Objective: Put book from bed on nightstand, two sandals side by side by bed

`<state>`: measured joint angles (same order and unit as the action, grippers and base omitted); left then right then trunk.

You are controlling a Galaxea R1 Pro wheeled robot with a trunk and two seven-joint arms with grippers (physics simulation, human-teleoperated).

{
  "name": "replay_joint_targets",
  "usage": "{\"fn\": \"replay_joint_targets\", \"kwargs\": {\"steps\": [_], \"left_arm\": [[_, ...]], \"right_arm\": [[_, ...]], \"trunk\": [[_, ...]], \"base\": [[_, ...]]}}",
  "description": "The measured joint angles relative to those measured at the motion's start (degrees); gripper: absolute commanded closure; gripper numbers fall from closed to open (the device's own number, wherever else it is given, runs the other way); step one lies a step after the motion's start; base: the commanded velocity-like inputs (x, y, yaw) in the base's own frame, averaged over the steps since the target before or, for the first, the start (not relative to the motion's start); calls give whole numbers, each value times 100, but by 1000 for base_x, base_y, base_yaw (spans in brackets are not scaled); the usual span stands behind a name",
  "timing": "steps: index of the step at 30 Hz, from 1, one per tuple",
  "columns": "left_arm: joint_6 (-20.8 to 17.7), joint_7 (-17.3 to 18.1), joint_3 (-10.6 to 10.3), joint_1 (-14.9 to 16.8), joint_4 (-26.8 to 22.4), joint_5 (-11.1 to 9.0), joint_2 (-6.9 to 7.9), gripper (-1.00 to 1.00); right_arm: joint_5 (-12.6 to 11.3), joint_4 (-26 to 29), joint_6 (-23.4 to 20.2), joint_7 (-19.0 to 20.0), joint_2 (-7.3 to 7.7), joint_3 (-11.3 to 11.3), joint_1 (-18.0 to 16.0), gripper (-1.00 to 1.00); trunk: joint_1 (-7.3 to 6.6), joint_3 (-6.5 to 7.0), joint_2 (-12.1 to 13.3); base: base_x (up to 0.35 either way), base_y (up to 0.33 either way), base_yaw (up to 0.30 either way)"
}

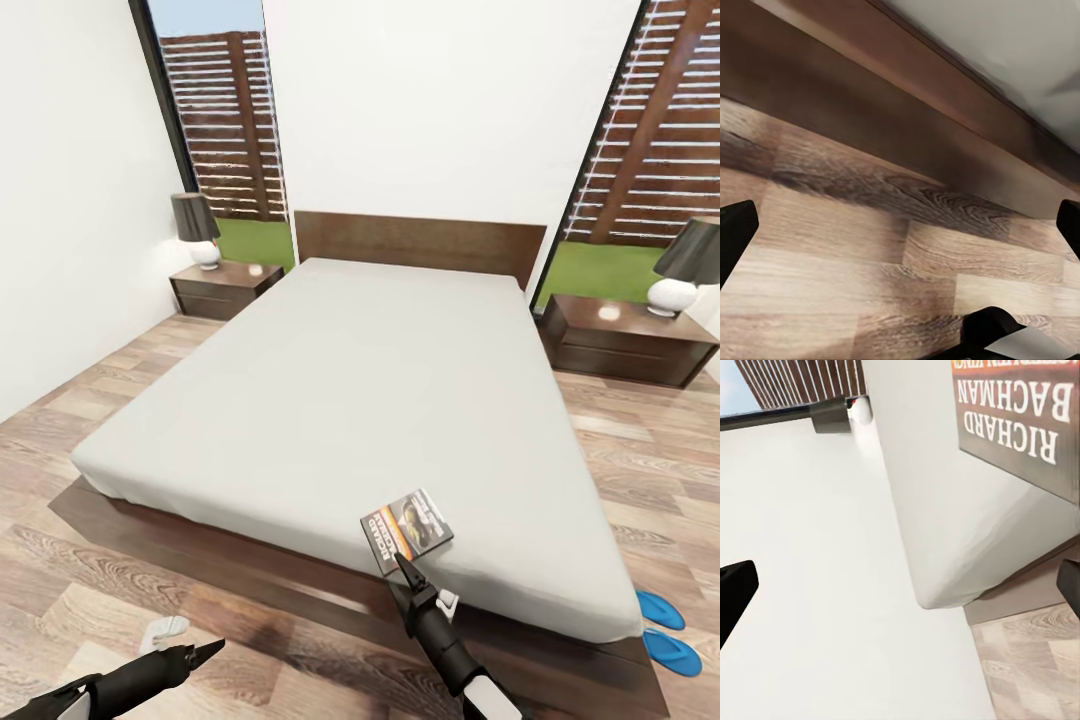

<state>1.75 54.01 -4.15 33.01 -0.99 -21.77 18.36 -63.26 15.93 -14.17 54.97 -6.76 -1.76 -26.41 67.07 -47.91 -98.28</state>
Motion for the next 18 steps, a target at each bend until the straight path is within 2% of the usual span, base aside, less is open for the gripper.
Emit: {"fn": "replay_joint_targets", "kwargs": {"steps": [18], "left_arm": [[0, 0, 0, 0, 0, 0, 0, -100]], "right_arm": [[0, 0, 0, 0, 1, 0, 0, -100]], "trunk": [[395, -323, -722]], "base": [[0, 0, 0]]}}
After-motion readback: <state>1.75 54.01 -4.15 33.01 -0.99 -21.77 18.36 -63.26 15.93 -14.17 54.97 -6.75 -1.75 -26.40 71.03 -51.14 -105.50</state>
